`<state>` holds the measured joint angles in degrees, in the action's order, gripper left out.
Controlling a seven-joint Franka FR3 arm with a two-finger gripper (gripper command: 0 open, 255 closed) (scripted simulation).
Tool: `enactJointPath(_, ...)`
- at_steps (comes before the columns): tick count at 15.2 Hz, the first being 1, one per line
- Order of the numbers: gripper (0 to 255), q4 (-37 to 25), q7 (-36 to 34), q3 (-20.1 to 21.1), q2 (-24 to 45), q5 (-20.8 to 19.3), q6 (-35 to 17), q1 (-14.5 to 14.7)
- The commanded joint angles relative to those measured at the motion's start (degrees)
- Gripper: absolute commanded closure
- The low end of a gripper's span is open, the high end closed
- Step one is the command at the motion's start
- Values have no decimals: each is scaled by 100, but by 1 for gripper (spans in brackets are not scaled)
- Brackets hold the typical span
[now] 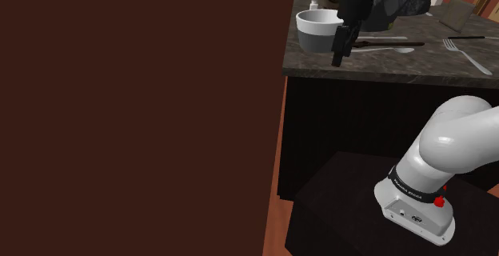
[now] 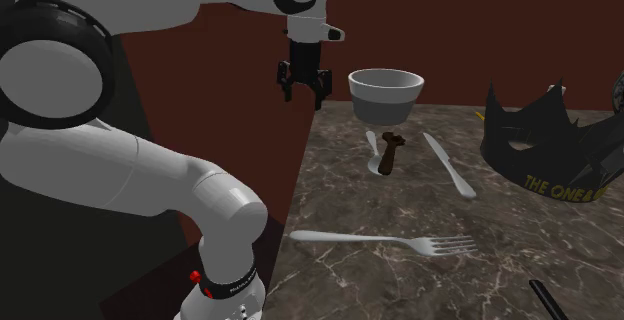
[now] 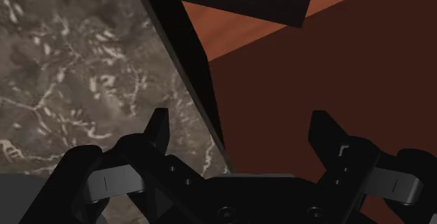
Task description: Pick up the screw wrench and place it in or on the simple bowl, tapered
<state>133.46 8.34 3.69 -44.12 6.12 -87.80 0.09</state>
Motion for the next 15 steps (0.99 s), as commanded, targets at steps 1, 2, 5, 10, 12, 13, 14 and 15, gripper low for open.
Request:
enactJointPath(1,0,0,0,0,0,0,0,0)
enactJointPath(2,0,-1,171,-131,-18,-101,63,-32)
enactJointPath(5,0,-45,687,-520,-23,-417,232,-129)
enactJointPath(10,0,-259,1559,-1160,131,-957,447,-281)
enactJointPath(12,0,-393,1911,-1411,246,-1167,510,-332)
enactJointPath(13,0,-469,2088,-1536,315,-1269,537,-354)
enactJointPath(14,0,-552,2265,-1661,391,-1369,561,-374)
enactJointPath(15,0,-641,2443,-1785,475,-1466,581,-392)
